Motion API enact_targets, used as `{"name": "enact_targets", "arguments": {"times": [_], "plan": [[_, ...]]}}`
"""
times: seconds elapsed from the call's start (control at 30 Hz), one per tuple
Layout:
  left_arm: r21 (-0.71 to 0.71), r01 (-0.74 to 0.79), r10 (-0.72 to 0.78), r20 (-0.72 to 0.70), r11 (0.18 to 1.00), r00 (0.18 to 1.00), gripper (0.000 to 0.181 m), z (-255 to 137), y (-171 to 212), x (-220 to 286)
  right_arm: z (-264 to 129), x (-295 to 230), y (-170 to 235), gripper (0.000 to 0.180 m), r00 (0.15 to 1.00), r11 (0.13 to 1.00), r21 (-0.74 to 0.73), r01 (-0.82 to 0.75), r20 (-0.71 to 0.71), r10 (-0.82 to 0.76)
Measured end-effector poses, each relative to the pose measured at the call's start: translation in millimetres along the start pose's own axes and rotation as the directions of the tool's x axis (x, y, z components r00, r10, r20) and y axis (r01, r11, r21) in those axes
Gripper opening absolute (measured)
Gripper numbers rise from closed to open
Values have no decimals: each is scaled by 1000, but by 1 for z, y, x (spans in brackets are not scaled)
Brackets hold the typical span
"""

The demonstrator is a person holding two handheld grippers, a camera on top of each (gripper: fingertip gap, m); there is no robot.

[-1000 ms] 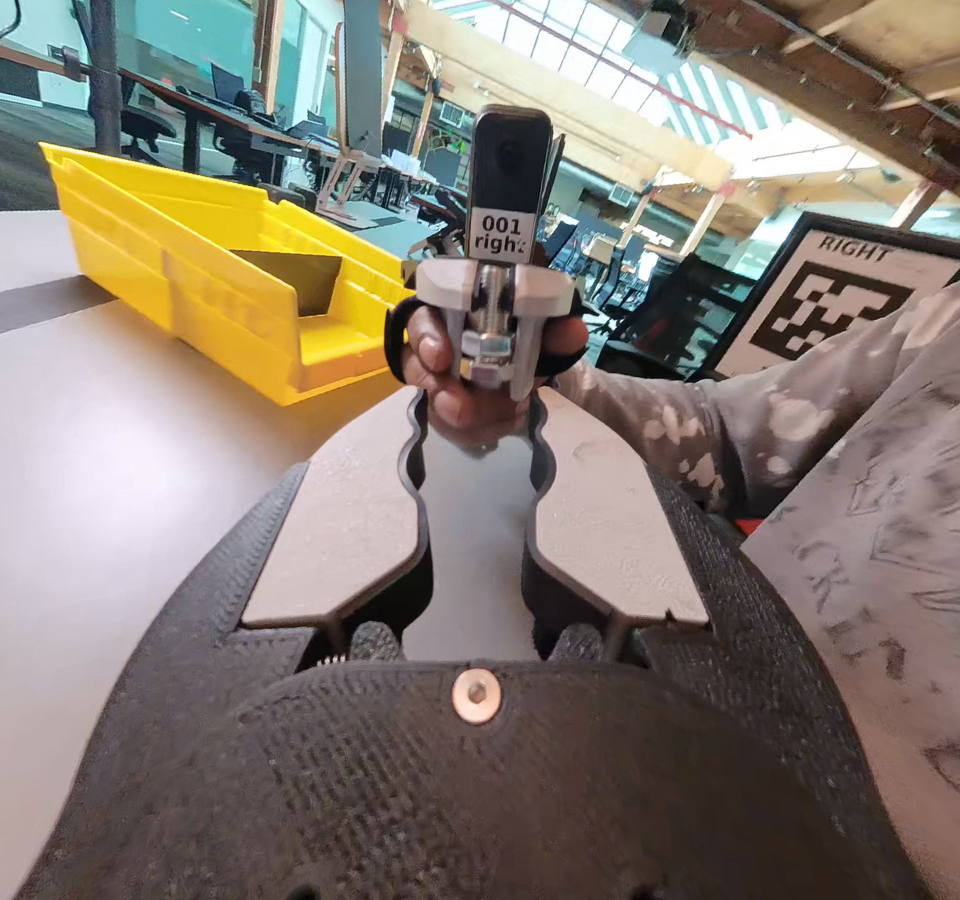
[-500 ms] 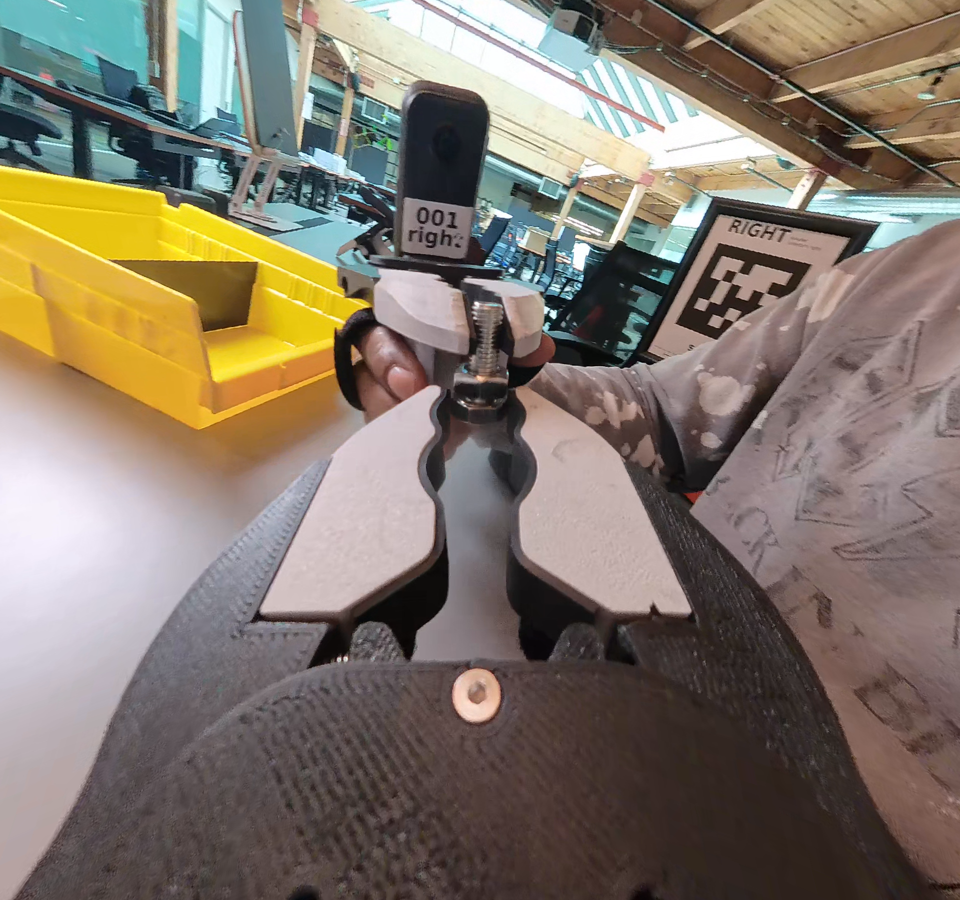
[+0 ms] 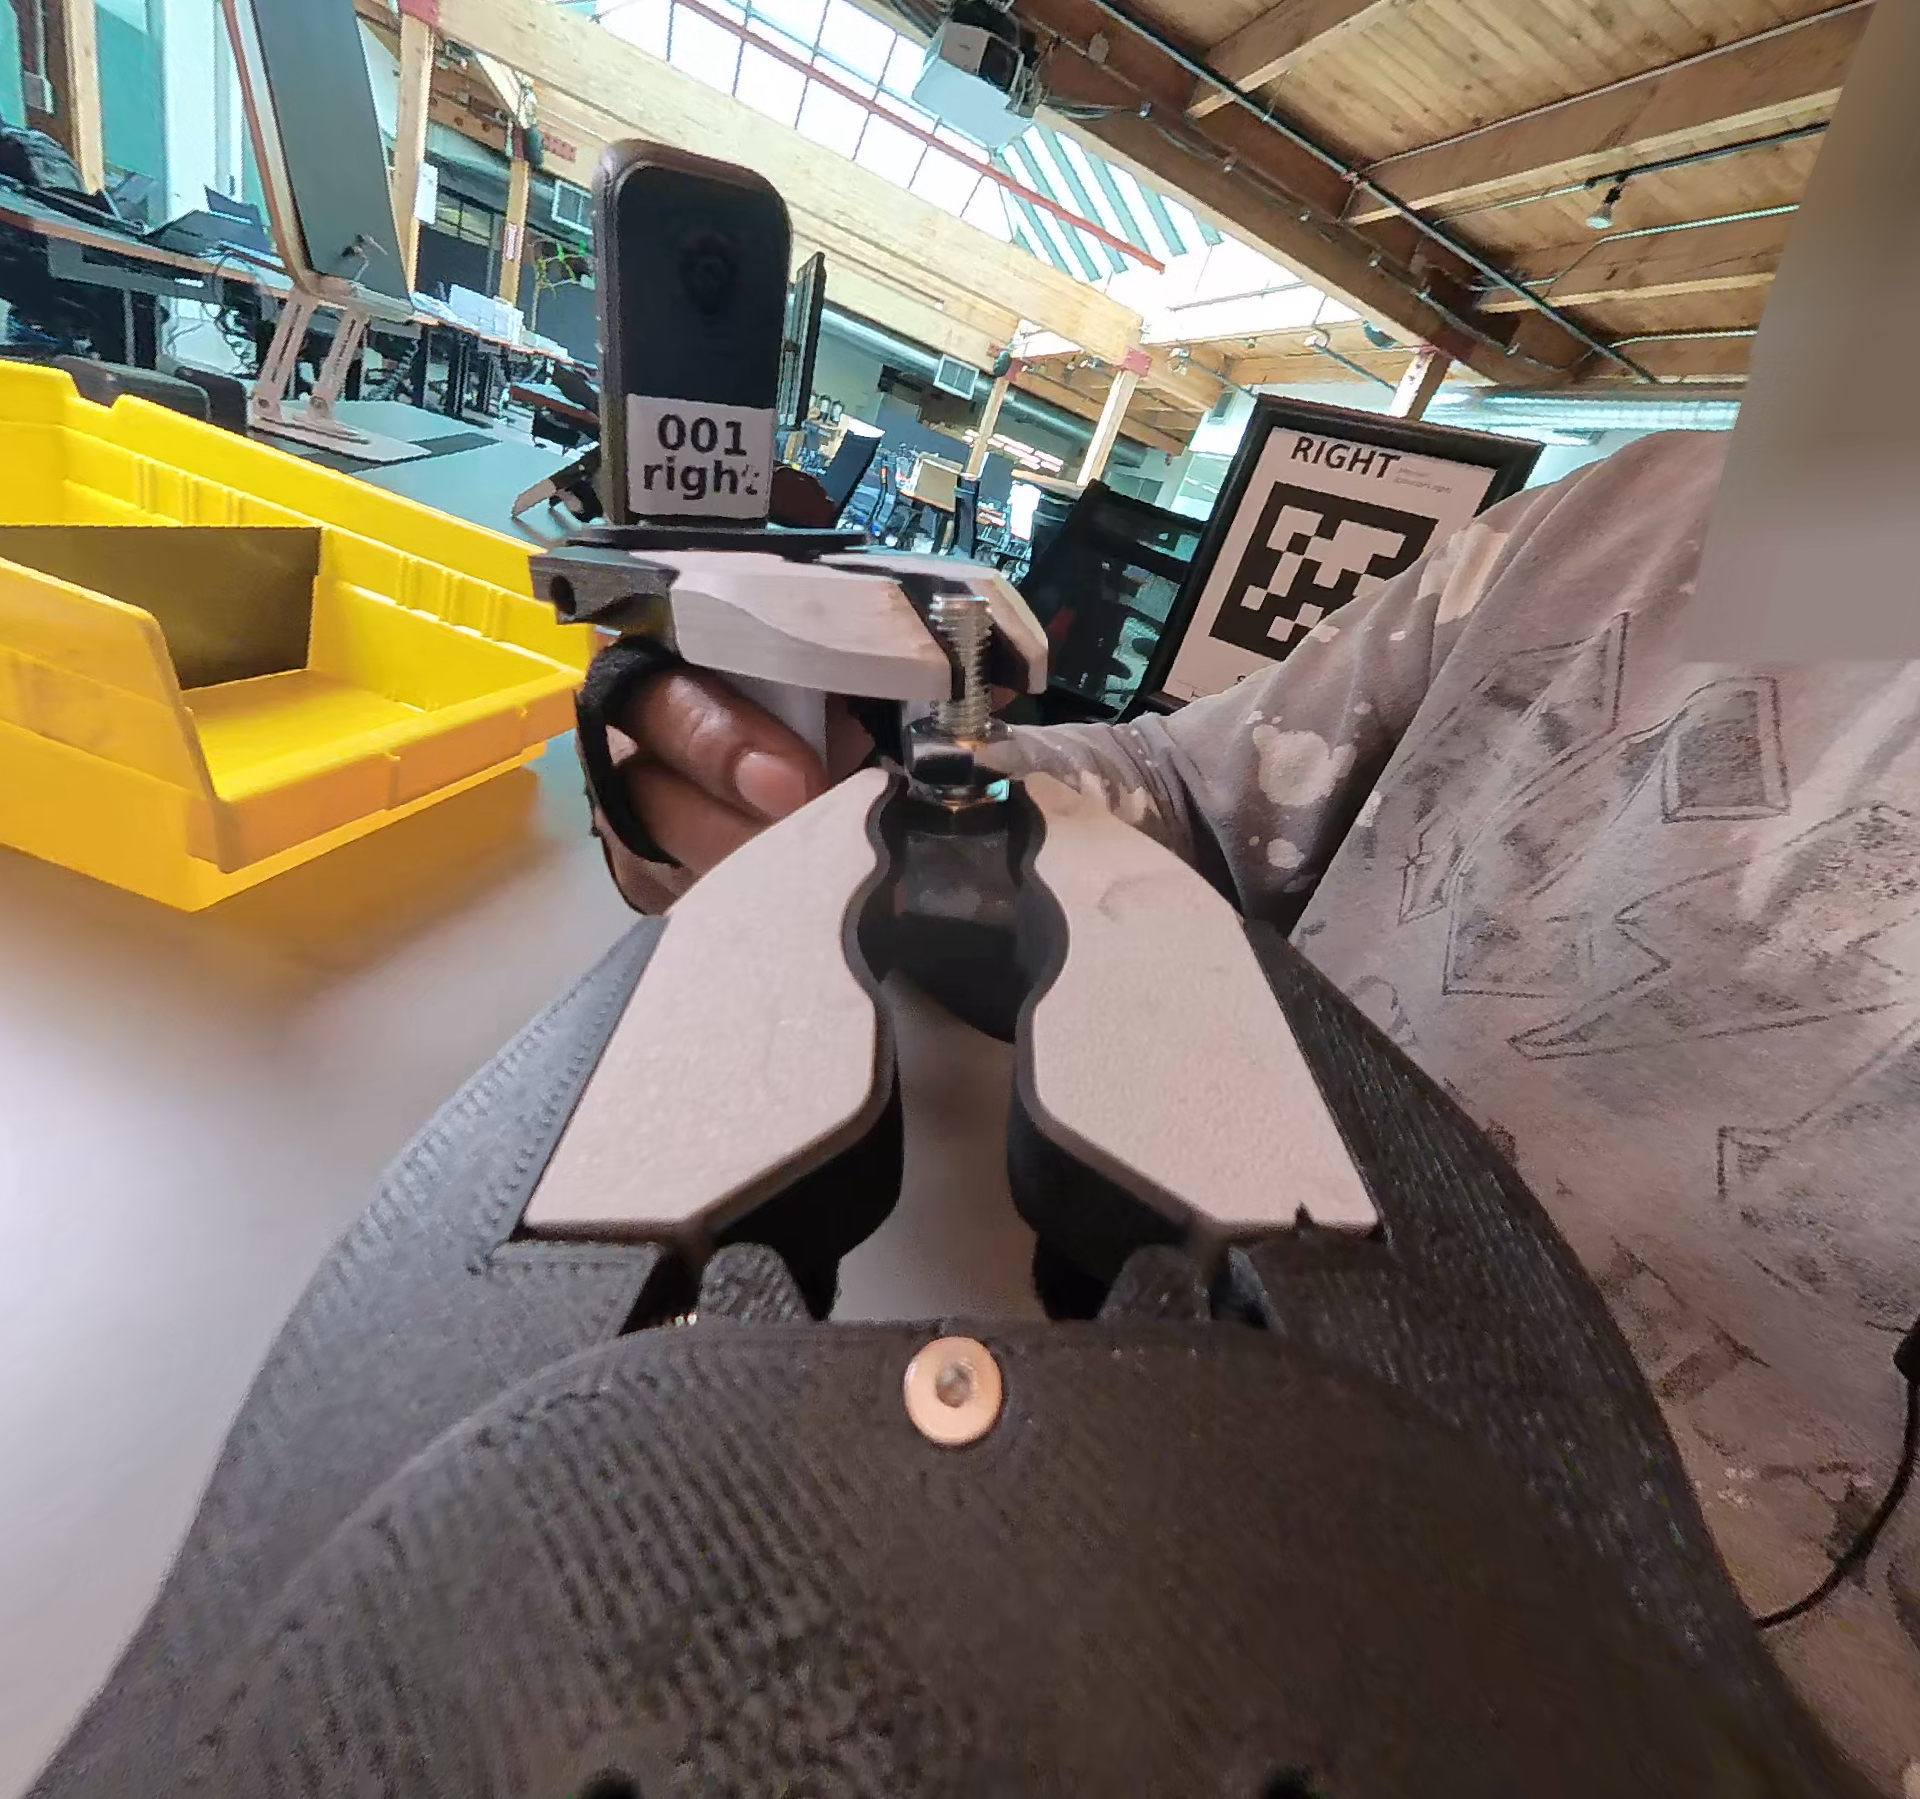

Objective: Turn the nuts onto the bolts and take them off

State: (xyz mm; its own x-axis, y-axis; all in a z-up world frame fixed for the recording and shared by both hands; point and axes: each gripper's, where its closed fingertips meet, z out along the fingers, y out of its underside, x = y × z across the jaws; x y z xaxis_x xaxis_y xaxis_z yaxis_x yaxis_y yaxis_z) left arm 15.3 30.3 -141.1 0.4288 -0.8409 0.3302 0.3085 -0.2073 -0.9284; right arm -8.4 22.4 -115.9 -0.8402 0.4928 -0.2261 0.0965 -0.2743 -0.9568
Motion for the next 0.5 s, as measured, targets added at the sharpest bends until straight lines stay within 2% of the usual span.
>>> {"name": "enact_targets", "arguments": {"times": [0.5], "plan": [[40,3,-1,-51,999,999,18,5,-6,12,2,-11,-8,9,998,999,41,-12,55,10]]}}
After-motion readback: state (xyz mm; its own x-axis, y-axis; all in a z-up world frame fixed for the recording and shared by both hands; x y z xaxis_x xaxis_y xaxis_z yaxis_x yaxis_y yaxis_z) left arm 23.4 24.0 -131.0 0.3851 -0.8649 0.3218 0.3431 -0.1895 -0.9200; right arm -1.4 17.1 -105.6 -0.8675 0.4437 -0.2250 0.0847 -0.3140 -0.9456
